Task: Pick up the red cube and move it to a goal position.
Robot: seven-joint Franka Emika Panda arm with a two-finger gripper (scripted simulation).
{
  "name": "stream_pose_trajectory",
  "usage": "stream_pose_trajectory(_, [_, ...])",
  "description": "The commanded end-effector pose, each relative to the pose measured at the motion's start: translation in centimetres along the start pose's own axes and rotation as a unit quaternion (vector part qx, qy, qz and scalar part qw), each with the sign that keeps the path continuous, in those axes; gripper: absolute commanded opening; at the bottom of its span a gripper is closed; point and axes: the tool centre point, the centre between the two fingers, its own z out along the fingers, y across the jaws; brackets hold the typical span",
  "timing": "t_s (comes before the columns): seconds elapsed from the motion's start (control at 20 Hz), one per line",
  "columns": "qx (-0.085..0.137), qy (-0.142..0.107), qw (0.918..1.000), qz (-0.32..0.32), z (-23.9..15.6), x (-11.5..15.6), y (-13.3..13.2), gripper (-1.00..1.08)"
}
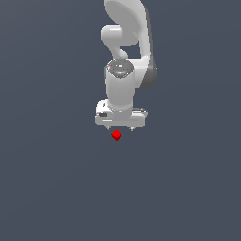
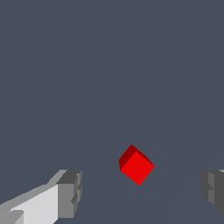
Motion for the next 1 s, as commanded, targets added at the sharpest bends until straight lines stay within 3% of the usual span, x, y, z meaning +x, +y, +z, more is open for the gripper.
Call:
stream_pose_trajectory(0.0, [0.0,0.0,0.9999,0.017,0.7,-0.2,0.2,1.0])
stream_pose_trajectory(0.45, [0.0,0.0,0.9923,0.124,4.9,-1.5,1.3,1.0])
stream_pose_trajectory(0.95, [0.001,0.0,0.9639,0.266,10.6,-3.6,2.1,1.0])
